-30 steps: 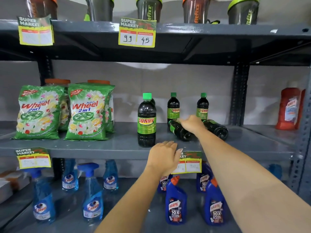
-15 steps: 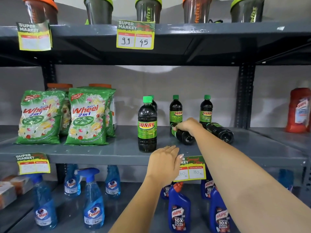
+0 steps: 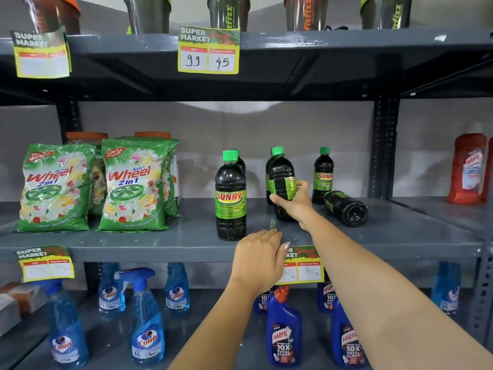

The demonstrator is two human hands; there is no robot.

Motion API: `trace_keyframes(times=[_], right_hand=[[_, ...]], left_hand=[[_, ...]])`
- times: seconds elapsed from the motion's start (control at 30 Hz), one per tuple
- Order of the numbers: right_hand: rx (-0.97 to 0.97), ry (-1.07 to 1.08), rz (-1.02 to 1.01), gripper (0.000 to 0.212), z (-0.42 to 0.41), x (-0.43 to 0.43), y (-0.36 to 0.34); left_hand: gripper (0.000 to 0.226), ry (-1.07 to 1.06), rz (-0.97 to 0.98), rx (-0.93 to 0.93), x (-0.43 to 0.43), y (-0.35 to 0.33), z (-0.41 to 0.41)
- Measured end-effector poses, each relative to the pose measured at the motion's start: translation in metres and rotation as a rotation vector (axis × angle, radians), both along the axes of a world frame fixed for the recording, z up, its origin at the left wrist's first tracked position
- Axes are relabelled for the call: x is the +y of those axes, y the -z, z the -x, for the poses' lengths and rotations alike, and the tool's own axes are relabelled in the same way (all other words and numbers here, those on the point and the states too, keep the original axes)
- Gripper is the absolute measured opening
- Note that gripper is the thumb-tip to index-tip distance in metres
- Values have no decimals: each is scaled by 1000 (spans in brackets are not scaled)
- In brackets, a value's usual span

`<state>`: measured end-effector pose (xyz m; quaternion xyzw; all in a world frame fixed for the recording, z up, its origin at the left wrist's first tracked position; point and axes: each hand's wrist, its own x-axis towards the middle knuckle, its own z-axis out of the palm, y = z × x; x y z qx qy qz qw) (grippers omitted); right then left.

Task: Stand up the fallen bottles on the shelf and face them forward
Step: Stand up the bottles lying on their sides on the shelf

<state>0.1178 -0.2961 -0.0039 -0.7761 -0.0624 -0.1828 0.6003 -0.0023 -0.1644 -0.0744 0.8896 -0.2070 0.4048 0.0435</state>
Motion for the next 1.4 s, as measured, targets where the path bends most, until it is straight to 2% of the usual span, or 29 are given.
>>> trace_keyframes(times=[0.1, 0.2, 0.3, 0.37, 0.5, 0.57, 0.73, 0.8, 0.83, 0.87, 0.93, 1.0, 1.03, 1.17, 1.23, 1.3, 1.4], right_hand=[[55, -66, -3, 82, -3, -7, 0], [90, -74, 66, 94, -5, -12, -3], [101, -60, 145, 96, -2, -15, -5], [128, -73, 169, 94, -2, -15, -10], [153, -100, 98, 71, -3, -16, -21], [138, -74, 114, 68, -1, -19, -21], [94, 39, 305, 97, 5, -14, -20], [102, 0, 318, 116, -11, -17, -15], [117, -24, 295, 118, -7, -16, -18], [129, -39, 256, 110, 3, -15, -22], [176, -70, 192, 78, 21, -15, -27], [178, -72, 183, 64, 17, -19, -24], [158, -62, 173, 64, 16, -18, -23], [75, 126, 267, 92, 11, -9, -12], [52, 156, 291, 97, 11, -6, -11], [76, 59, 219, 90, 13, -6, -16], [145, -61, 162, 68, 14, -13, -22]], left_hand=[[49, -5, 0, 0, 0, -1, 0], [50, 7, 6, 9, 0, -2, 1], [50, 9, 6, 14, 0, -2, 2], [49, 11, 7, 16, 0, -2, 2], [48, 21, 22, 6, 1, -2, 2], [48, 24, 27, -2, 1, -1, 3], [49, 18, 37, 0, 0, -2, 2], [50, 26, 43, -1, -1, -1, 3], [51, 28, 44, -5, -1, -1, 3], [51, 28, 43, -6, 0, 0, 3], [51, 31, 44, -8, 0, 0, 2], [50, 32, 52, -7, 0, 1, 1], [49, 30, 55, -6, -1, 1, 0], [47, 33, 57, -3, -1, 2, -2], [46, 32, 53, -11, -1, 2, -2], [44, 33, 51, -14, 0, 2, -3], [45, 35, 50, -18, 0, 3, -4]])
